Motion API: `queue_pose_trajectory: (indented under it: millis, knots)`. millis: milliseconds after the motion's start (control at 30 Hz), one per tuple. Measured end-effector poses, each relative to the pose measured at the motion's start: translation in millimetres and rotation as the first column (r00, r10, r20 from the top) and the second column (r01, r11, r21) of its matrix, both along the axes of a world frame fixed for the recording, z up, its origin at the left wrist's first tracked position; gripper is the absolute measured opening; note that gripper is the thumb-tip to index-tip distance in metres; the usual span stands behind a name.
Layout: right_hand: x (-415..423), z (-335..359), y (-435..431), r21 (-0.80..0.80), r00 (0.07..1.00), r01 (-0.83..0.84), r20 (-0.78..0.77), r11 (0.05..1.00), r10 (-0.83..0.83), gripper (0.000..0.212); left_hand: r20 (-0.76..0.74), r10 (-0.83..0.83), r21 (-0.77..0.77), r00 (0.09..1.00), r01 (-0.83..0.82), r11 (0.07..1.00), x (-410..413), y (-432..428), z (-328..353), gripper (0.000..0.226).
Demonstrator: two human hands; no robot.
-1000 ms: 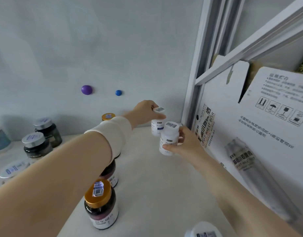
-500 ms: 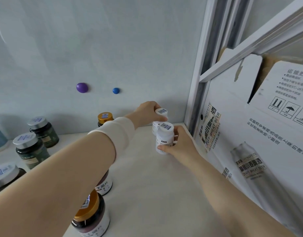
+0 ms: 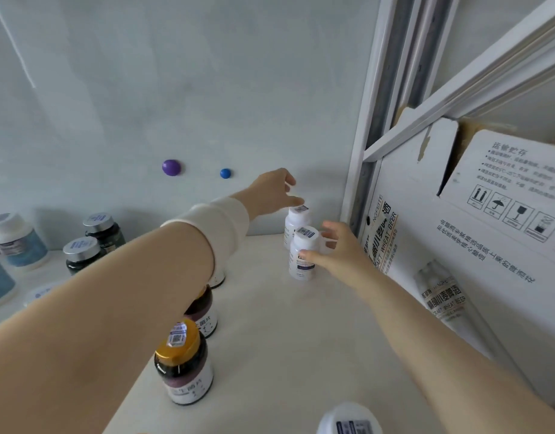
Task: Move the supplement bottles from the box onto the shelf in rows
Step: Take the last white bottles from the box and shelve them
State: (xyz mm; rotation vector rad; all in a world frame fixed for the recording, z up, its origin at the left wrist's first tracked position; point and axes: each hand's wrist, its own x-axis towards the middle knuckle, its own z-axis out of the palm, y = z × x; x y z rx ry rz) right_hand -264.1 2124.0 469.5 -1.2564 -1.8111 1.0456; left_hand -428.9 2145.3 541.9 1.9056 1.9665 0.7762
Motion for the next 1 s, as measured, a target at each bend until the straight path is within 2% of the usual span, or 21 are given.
queue_pose_trajectory:
  millis: [67,133,233,300,400,533,667,900,1000]
  knots:
    - [3,17,-9,0.053,0.999,0.006,0.04,0.999,-0.008,0.077,-0.177,0.033,0.029,0.984,-0.028,0.999,-3,-21,16,0.046]
    - [3,37,-22,0.151,0.993,-0.011,0.115,0.988,-0.006,0.073,-0.417,0.086,0.068,0.905,-0.064,0.996,-6,-50,29,0.045]
    - [-1,60,-47,0.359,0.938,-0.088,0.344,0.929,-0.045,0.073,-0.721,0.18,0.148,0.67,-0.105,0.983,-10,-104,46,0.044]
    - [-7,71,-70,0.418,0.88,-0.151,0.47,0.896,-0.071,0.07,-0.826,0.231,0.184,0.514,-0.142,0.973,-11,-141,53,0.044]
    - [-25,80,-113,0.492,0.779,-0.285,0.619,0.823,-0.1,0.065,-0.871,0.28,0.212,0.405,-0.205,0.956,-17,-198,59,0.043]
    - [-68,87,-178,0.536,0.728,-0.444,0.683,0.718,-0.06,0.057,-0.904,0.301,0.214,0.305,-0.287,0.934,-41,-277,62,0.038]
    - [-129,94,-251,0.543,0.698,-0.58,0.716,0.606,0.027,0.055,-0.914,0.339,0.217,0.221,-0.439,0.872,-84,-366,63,0.034]
    - [-273,103,-410,0.535,0.633,-0.756,0.744,0.377,0.213,0.045,-0.92,0.376,0.203,0.11,-0.687,0.698,-187,-562,55,0.037]
    - [-345,98,-495,0.522,0.582,-0.811,0.765,0.265,0.276,0.05,-0.916,0.394,0.196,0.07,-0.781,0.593,-236,-663,45,0.039]
